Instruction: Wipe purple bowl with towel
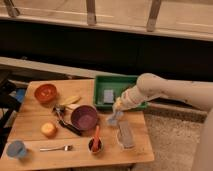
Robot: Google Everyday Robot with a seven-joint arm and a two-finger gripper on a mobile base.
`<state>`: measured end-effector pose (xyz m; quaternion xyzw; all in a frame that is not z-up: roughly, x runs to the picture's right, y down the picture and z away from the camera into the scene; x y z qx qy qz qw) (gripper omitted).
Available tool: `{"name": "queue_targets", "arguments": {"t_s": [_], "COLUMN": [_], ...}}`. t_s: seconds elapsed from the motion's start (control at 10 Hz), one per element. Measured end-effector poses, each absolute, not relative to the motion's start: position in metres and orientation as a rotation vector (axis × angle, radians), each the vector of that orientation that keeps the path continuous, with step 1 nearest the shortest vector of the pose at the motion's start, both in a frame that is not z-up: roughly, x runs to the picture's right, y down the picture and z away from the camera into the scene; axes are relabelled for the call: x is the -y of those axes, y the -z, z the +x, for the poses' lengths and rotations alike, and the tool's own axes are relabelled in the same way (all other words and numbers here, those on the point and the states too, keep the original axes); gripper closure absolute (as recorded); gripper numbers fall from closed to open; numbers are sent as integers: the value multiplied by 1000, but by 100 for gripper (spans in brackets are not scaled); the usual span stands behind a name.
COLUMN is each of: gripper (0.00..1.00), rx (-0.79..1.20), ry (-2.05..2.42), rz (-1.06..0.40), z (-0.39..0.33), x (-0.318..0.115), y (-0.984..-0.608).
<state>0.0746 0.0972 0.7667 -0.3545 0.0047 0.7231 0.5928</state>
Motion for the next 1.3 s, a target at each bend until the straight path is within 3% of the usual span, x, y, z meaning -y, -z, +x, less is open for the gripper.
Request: {"name": "queue_targets", "arguments": {"t_s": [0.8,1.3], "gripper": [100,100], "rx": [22,156], "ry": [-1595,-1457], "rz": [-899,-944], "z": [49,-6], "x": [-105,-104], "y": [-774,-736]}}
